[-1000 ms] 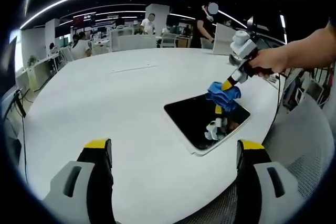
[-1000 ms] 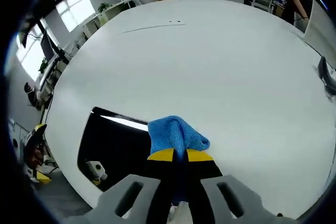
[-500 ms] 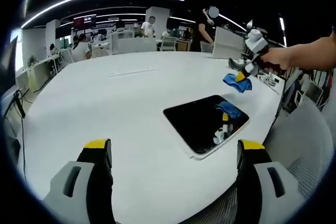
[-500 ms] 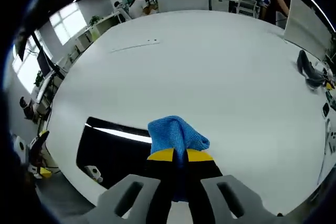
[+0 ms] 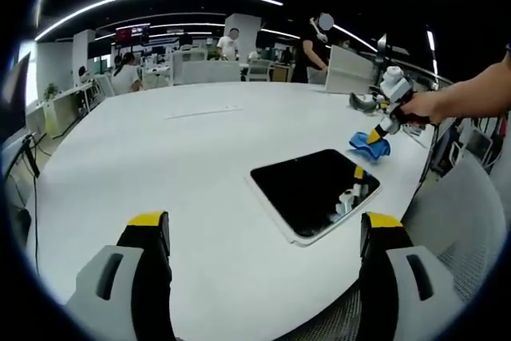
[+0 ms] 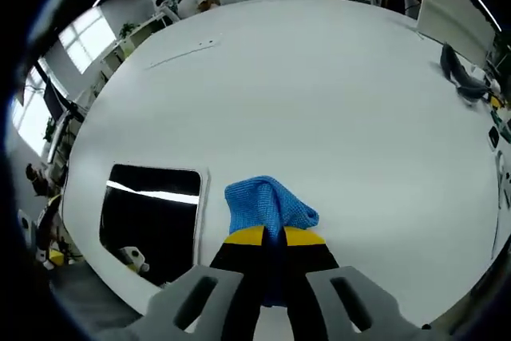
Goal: Wipe the mirror surface with the cleaning cloth until all visible marks leave the cleaned area.
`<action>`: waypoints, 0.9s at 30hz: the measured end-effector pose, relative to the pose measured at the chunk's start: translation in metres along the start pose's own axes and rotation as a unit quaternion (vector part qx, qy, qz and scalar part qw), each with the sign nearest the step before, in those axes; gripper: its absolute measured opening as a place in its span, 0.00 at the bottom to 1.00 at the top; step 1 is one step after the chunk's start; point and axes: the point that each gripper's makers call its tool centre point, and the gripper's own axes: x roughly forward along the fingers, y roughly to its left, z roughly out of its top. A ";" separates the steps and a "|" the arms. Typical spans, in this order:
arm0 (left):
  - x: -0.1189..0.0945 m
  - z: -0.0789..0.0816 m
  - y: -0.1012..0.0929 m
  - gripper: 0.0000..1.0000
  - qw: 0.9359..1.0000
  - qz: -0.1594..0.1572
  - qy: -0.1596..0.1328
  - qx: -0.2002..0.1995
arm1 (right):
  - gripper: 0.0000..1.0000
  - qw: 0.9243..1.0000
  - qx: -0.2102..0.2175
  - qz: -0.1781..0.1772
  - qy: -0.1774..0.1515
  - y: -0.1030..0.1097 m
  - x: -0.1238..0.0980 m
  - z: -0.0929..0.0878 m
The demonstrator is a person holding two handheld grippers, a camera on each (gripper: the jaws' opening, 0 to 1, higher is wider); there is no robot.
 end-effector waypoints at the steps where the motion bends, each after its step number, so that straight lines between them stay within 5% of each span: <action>1: 0.000 0.000 -0.001 0.99 1.000 -0.001 0.001 0.000 | 0.02 1.000 -0.003 -0.004 0.010 -0.001 0.004 -0.007; 3: 0.000 -0.001 -0.002 0.99 1.000 -0.002 0.004 0.002 | 0.02 0.999 -0.015 -0.002 0.035 -0.002 0.015 -0.025; 4: 0.000 -0.001 -0.002 0.99 1.000 -0.002 0.004 0.001 | 0.01 0.998 -0.067 0.012 0.006 -0.003 0.014 -0.018; 6: 0.000 -0.002 -0.002 0.99 1.000 -0.002 0.005 0.001 | 0.01 0.999 -0.040 -0.001 -0.002 0.002 0.006 -0.020; 10: 0.000 -0.002 -0.004 0.99 1.000 -0.005 0.007 -0.003 | 0.02 0.996 -0.084 0.004 -0.013 0.002 0.003 -0.018; 12: 0.000 0.005 -0.007 0.99 1.000 -0.017 -0.009 -0.022 | 0.02 0.994 -0.093 0.032 -0.046 0.003 0.003 -0.016; 14: -0.004 0.010 -0.006 0.99 1.000 -0.014 -0.017 -0.019 | 0.03 0.996 -0.044 0.057 -0.060 0.003 0.004 -0.018; 16: -0.007 0.018 0.000 0.99 0.998 -0.008 -0.036 -0.043 | 0.06 0.991 -0.079 0.076 -0.083 0.005 0.003 -0.017; 17: -0.009 0.019 0.004 0.99 0.998 -0.006 -0.038 -0.051 | 0.12 0.987 -0.099 0.094 -0.088 0.009 0.001 -0.016; 20: -0.017 0.024 0.020 0.99 0.998 -0.001 -0.040 -0.047 | 0.38 0.985 -0.102 0.073 -0.116 0.001 -0.012 -0.006; 23: -0.025 0.034 0.044 0.99 0.998 0.003 -0.045 -0.041 | 0.52 0.963 -0.130 0.127 -0.201 0.014 -0.036 0.014; 24: -0.027 0.037 0.050 0.99 0.998 0.003 -0.048 -0.044 | 0.58 0.962 -0.129 0.129 -0.206 0.015 -0.042 0.013; 27: -0.032 0.054 0.060 0.99 0.996 -0.005 -0.094 0.000 | 0.76 0.958 -0.144 0.118 -0.219 0.012 -0.057 0.006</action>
